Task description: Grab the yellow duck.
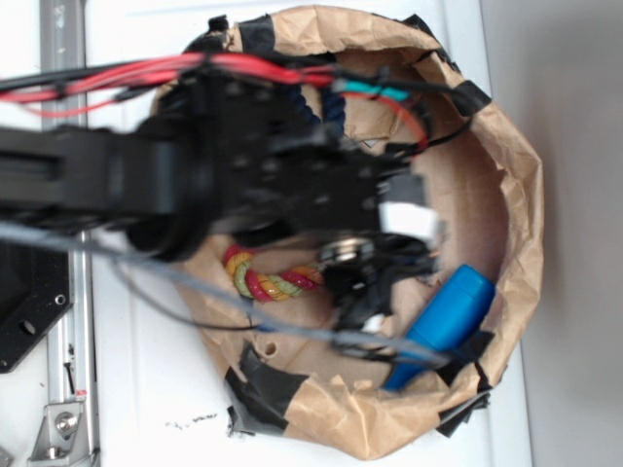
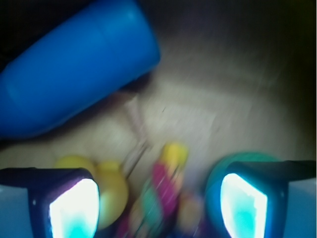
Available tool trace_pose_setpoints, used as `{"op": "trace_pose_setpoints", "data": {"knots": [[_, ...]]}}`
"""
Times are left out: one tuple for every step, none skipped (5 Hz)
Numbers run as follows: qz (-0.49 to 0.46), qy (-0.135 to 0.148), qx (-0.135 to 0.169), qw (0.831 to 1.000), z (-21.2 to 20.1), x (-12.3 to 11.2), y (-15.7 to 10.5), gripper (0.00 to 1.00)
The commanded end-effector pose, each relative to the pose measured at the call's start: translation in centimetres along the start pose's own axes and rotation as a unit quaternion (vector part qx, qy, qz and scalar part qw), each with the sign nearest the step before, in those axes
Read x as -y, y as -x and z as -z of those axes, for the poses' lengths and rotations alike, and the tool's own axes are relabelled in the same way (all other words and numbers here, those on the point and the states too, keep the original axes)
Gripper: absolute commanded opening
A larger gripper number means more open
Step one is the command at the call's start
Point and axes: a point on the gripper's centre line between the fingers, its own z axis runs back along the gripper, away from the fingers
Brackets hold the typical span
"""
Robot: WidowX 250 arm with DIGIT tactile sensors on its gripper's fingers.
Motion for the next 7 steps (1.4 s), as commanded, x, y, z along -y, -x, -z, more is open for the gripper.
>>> {"op": "trace_pose_setpoints", "data": {"knots": [[0.043, 0.018, -0.021, 0.999, 1.4, 5.8, 2.0, 1.0], [0.053, 0.013, -0.016, 0.998, 1.6, 5.7, 1.1, 1.0], [0.115, 0.079, 0.013, 0.99, 0.5, 6.0, -1.4, 1.0], [0.188, 0.097, 0.005, 0.977, 0.5, 7.0, -2.6, 1.0], [0.244, 0.077, -0.018, 0.966, 0.8, 7.5, -2.6, 1.0], [0.239, 0.072, -0.019, 0.968, 1.1, 7.3, -2.1, 0.0], [0.222, 0.058, -0.026, 0.973, 1.0, 6.6, -1.1, 0.0]]}}
